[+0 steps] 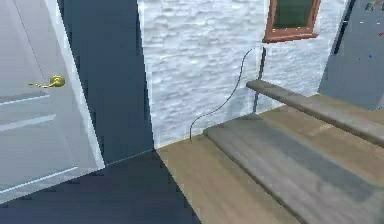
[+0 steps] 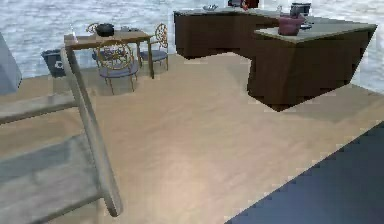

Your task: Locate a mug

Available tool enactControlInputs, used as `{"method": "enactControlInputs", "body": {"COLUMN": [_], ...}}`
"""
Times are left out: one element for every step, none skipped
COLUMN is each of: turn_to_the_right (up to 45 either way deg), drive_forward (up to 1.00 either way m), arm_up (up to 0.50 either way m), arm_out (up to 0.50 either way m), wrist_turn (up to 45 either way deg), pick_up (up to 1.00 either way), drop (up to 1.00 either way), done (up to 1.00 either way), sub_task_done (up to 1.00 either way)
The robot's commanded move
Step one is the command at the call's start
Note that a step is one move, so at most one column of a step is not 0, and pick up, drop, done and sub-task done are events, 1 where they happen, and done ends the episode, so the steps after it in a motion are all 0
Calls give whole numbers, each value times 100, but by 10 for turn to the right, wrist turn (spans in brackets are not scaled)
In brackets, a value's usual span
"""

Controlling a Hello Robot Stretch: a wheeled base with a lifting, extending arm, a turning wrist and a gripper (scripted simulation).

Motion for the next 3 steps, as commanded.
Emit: {"method": "enactControlInputs", "body": {"turn_to_the_right": [450,450,120], "drive_forward": [0,0,0], "arm_up": [0,0,0], "arm_out": [0,0,0], "wrist_turn": [0,0,0], "pick_up": [0,0,0], "drop": [0,0,0], "done": [0,0,0], "sub_task_done": [0,0,0]}}
